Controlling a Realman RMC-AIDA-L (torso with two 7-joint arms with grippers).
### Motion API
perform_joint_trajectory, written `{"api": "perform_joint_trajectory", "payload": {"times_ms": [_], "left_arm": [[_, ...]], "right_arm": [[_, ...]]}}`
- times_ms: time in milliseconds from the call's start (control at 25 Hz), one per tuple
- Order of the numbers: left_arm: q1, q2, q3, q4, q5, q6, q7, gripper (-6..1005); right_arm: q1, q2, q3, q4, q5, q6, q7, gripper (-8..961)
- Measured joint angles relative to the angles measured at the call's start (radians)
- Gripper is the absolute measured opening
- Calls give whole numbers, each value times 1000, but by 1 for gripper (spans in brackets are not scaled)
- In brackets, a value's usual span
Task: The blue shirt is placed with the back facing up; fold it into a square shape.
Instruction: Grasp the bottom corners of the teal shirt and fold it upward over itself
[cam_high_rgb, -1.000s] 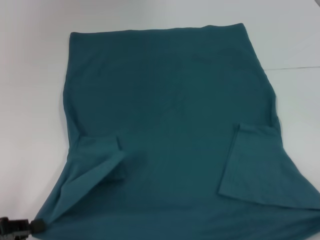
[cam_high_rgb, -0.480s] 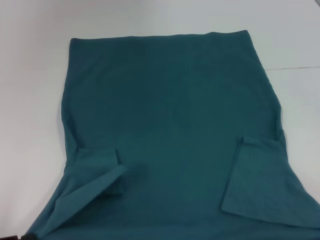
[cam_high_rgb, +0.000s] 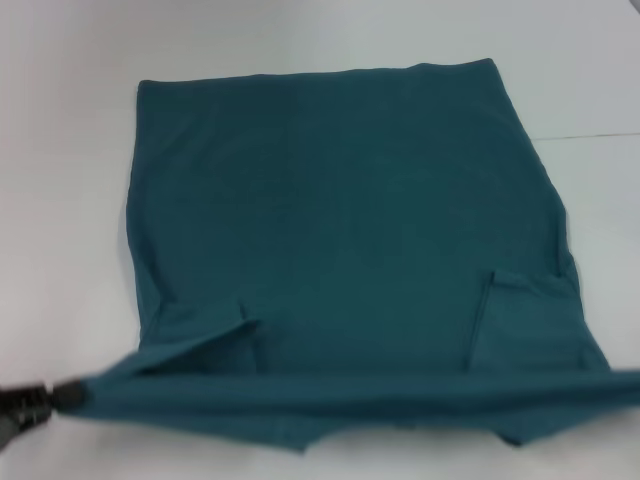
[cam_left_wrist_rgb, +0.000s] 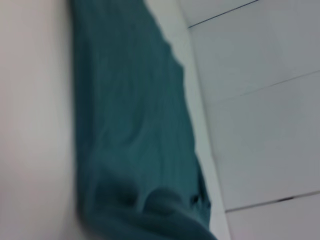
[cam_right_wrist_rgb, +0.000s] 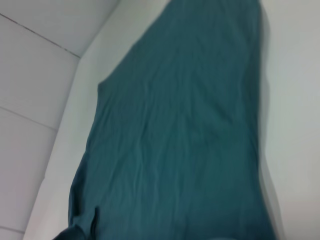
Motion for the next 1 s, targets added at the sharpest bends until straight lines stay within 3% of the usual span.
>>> {"api": "perform_joint_trajectory", "payload": {"times_ms": [240, 480, 640, 1000], "left_arm": [[-110, 35, 5, -28, -50, -69, -13, 29], [-238, 72, 12, -100, -81, -235, -5, 29], [-297, 74, 13, -127, -101, -363, 8, 29], [-388, 67, 29, -248, -209, -666, 123, 30]], "right_arm": [[111, -8, 2, -19, 1, 65, 35, 64], [228, -14, -2, -19, 28, 181, 41, 66], [296, -8, -16, -7, 52, 299, 41, 67], [416, 37, -100, 32, 54, 641, 27, 70]]}}
